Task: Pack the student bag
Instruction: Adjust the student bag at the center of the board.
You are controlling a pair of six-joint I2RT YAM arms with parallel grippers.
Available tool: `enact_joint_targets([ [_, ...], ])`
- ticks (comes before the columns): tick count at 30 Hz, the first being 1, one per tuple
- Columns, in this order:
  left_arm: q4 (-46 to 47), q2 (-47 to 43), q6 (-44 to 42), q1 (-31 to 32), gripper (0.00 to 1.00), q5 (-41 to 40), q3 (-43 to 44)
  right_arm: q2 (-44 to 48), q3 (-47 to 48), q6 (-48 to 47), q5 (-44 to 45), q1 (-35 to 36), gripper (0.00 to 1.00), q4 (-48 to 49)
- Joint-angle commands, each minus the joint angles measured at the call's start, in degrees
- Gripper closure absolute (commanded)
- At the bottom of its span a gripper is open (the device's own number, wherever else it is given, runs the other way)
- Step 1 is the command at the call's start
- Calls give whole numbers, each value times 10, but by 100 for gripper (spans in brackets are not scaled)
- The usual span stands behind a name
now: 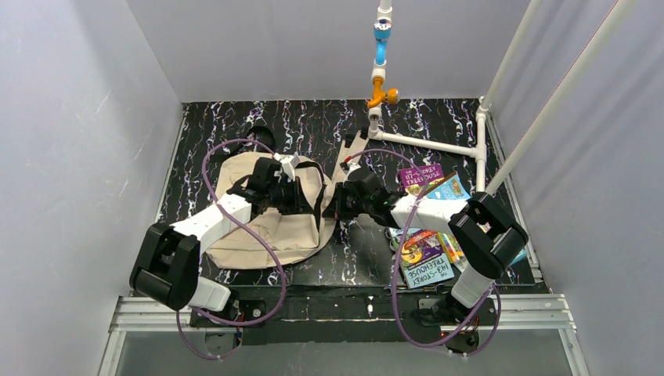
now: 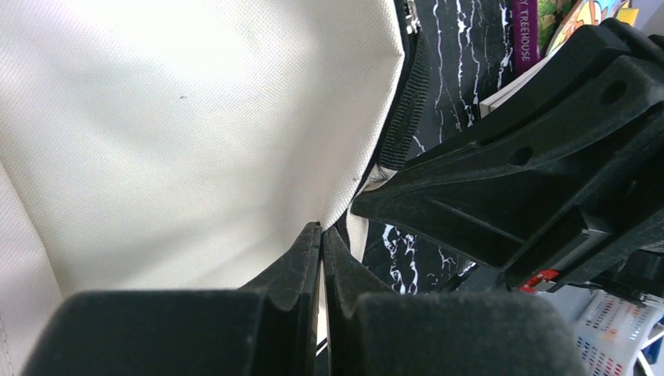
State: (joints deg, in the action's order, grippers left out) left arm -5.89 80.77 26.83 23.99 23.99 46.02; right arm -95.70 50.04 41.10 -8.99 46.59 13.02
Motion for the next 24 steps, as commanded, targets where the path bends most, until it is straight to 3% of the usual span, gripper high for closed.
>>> enact_joint_targets([
  [1,-10,-56,-14,-4,100,-76,-37,8,-23,32,144,-10,99,-120],
  [4,-14,-71,-15,-4,100,-89,-48,0,-49,57,139,-18,99,-104],
  [9,-3,-80,-11,-4,100,-90,-66,-5,-94,83,40,-47,99,-10],
  [13,8,-87,-13,-4,100,-76,-78,-26,-140,126,-133,-98,99,162],
  [16,19,-91,-11,-4,100,-66,-89,-34,-188,188,-205,-125,99,324],
  [18,24,-93,-12,-4,100,-55,-92,-21,-158,137,-214,-116,99,274],
  [20,39,-94,-9,-4,100,-36,-97,16,-93,26,-160,-88,97,106],
  [24,55,-94,-2,-4,100,0,-101,79,-17,-101,-71,-60,68,-47],
])
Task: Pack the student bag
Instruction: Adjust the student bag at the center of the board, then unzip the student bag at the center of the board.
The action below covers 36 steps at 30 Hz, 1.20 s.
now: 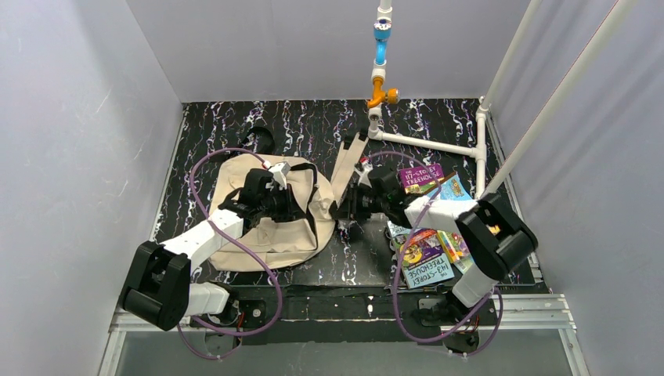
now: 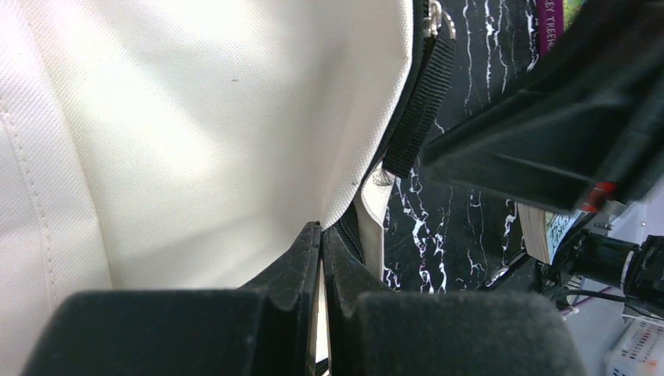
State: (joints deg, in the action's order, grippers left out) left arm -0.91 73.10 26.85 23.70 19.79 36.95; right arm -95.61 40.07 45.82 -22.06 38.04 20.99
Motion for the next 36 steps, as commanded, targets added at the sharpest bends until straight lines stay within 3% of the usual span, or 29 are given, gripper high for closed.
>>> enact_joint_targets([
  [1,6,-18,-3,-1,100,46,-11,84,90,-167,73,26,60,-141],
  [4,6,-21,-4,-1,100,55,-14,73,112,-205,75,27,45,-148],
  [10,-61,-33,-22,-1,97,43,21,18,166,-202,30,29,39,-121],
  [15,-92,-48,-39,-1,61,22,57,11,164,-200,34,30,37,-115],
  [23,-97,10,-26,5,42,-18,127,15,159,-201,53,30,33,-145],
  [26,-102,26,-42,46,4,-125,157,16,162,-211,85,28,31,-178],
  [29,-111,49,-84,118,2,-292,190,25,164,-217,102,23,29,-206],
  [32,-118,88,-89,148,2,-367,213,48,140,-212,114,14,26,-208],
  [34,-130,117,-84,150,9,-391,228,67,120,-207,108,0,25,-202],
  [36,-153,147,-87,150,22,-391,247,82,109,-209,100,-11,25,-205],
])
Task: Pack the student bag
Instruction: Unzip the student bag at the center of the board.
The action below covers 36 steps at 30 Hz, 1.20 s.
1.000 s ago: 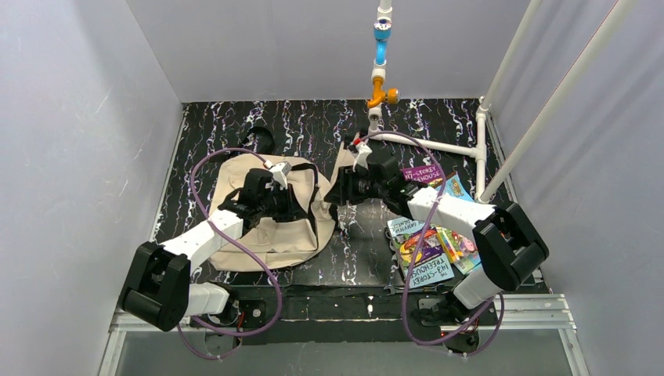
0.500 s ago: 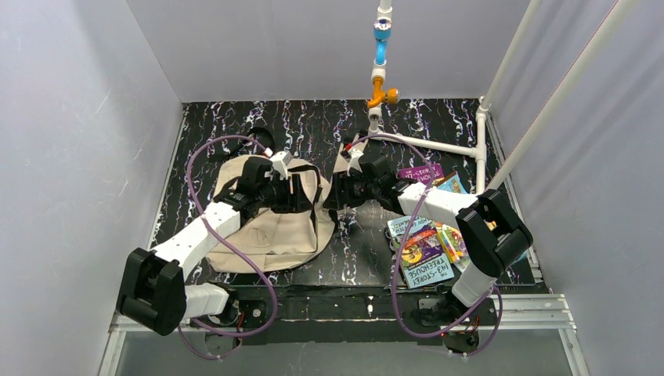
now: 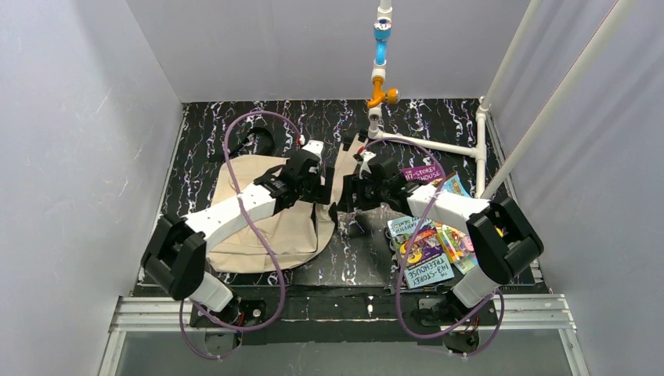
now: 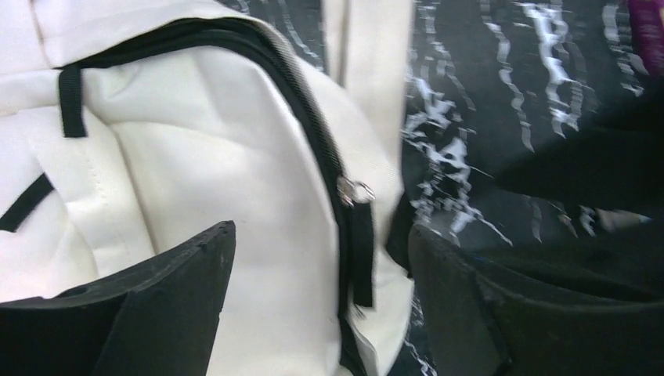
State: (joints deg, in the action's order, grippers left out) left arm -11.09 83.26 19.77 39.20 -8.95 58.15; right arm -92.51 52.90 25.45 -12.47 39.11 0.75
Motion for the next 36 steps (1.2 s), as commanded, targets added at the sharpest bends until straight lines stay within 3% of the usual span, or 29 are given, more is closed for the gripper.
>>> enact_joint_targets([
  [1,-54,52,-15,-4,28,-95,38,58,-22,-8,2,-26,25,-6],
  [4,-38,49,-23,-5,55,-50,38,79,-23,-16,-6,-28,24,-30],
  [7,-29,29,-16,-10,92,-22,34,99,-32,-11,-25,-28,24,-21],
  [8,-20,20,-8,-14,100,-7,28,101,-36,-9,-31,-28,24,-17],
  [13,27,-19,28,-45,100,127,-18,93,-28,-6,-67,-27,24,-18],
  [18,151,-71,106,-79,100,264,-108,107,-26,-5,-81,-26,23,11],
  [28,155,-64,86,-90,100,392,-78,115,-58,22,-134,-4,21,164],
  [32,154,-78,75,-90,100,407,-94,93,-32,148,-78,-30,21,115],
  [36,147,-98,53,-91,100,413,-107,64,-3,240,-101,-45,25,115],
])
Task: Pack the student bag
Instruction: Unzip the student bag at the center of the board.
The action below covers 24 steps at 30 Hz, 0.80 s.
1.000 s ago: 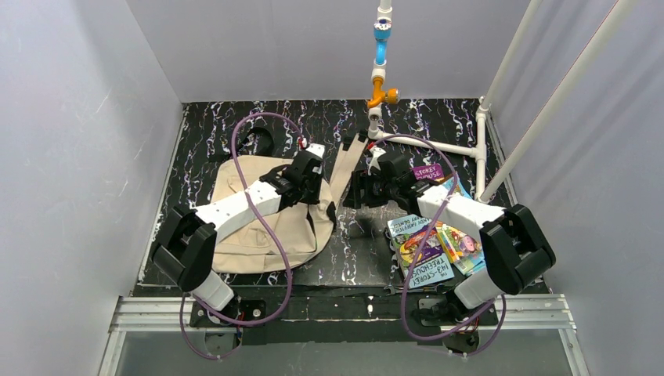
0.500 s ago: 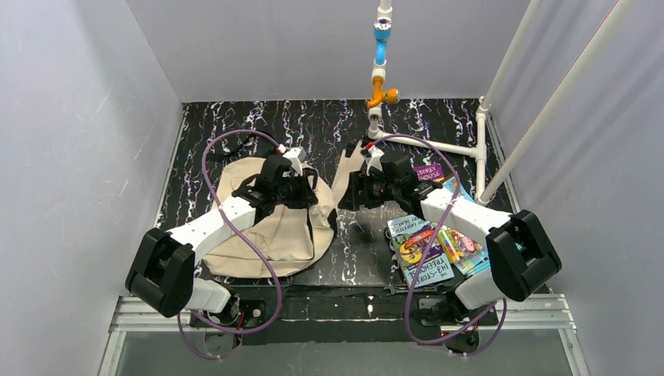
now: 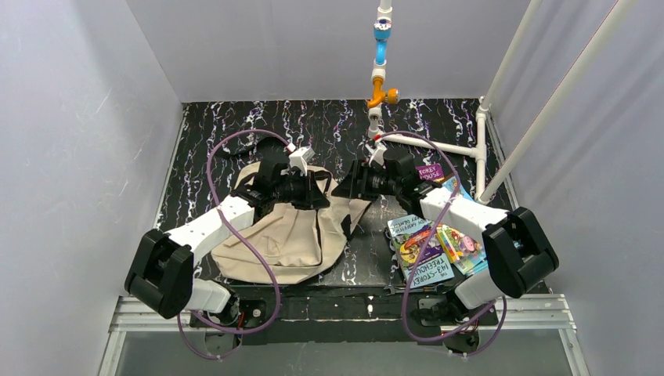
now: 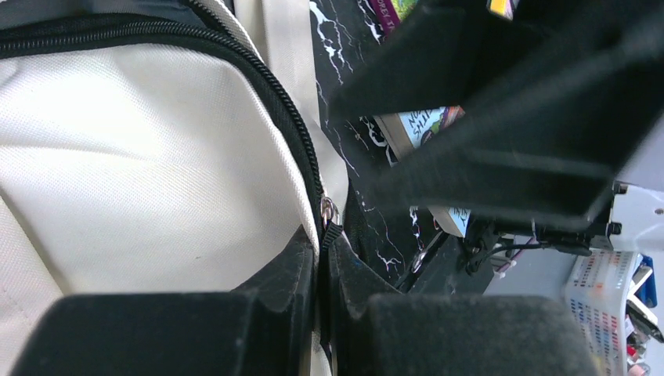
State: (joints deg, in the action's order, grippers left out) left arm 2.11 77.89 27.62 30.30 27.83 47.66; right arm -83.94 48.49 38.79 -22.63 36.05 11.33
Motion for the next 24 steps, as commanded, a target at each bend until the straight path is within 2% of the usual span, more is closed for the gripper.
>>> enact_joint_targets([
  [1,13,-47,-32,-2,100,50,-4,-29,48,115,-2,-15,26,7],
  [6,11,-55,-48,-3,100,68,-11,-66,61,159,-35,-14,39,37],
  [12,11,-52,-58,-3,100,71,-19,-67,60,187,-50,-13,38,63],
  [17,10,-48,-69,-4,100,82,-14,-43,49,199,-11,-13,34,59],
  [22,11,-42,-69,-4,100,83,-12,-51,42,213,-12,-1,39,80],
  [24,13,-40,-66,-4,100,84,-12,-48,23,219,-15,0,44,104],
])
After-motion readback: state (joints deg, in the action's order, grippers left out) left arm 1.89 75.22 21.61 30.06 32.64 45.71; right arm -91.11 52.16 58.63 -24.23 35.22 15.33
